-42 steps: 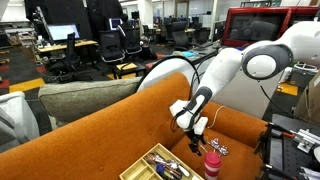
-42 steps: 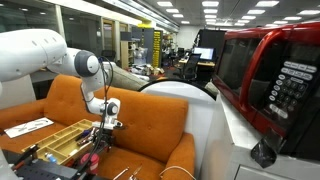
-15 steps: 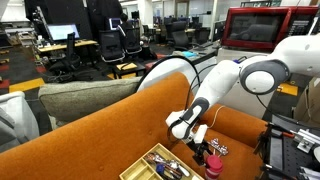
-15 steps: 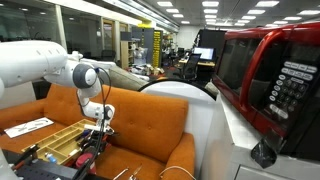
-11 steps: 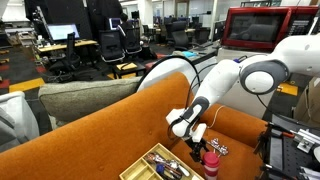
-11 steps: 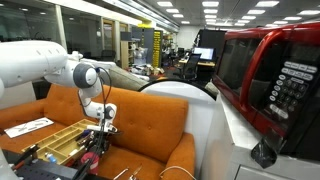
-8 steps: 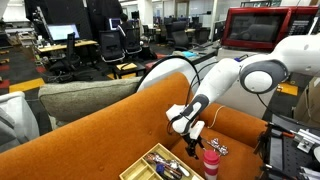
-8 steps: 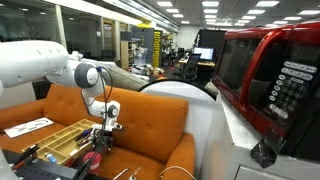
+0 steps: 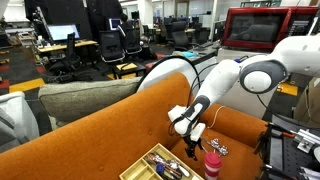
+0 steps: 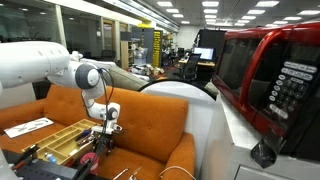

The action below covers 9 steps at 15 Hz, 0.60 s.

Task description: Take the cup from the seat of the chair and place it in the wooden tray

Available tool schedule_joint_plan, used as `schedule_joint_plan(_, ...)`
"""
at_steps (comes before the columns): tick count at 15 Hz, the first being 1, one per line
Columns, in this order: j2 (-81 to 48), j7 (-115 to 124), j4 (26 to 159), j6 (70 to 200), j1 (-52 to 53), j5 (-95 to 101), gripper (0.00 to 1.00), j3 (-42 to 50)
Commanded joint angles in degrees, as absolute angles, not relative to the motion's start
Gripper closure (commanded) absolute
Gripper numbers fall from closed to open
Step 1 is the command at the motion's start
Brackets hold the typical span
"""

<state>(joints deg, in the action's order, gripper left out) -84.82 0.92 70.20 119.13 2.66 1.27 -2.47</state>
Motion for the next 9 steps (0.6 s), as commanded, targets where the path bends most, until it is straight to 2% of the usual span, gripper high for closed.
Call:
schedule_joint_plan(1,-84.9,-0.2,71.3,121.0,2.7,0.2,0.00,-3.1)
schedule_joint_plan(9,-85.0,0.1,74.4,120.0,5.1,1.1,0.00,-2.9)
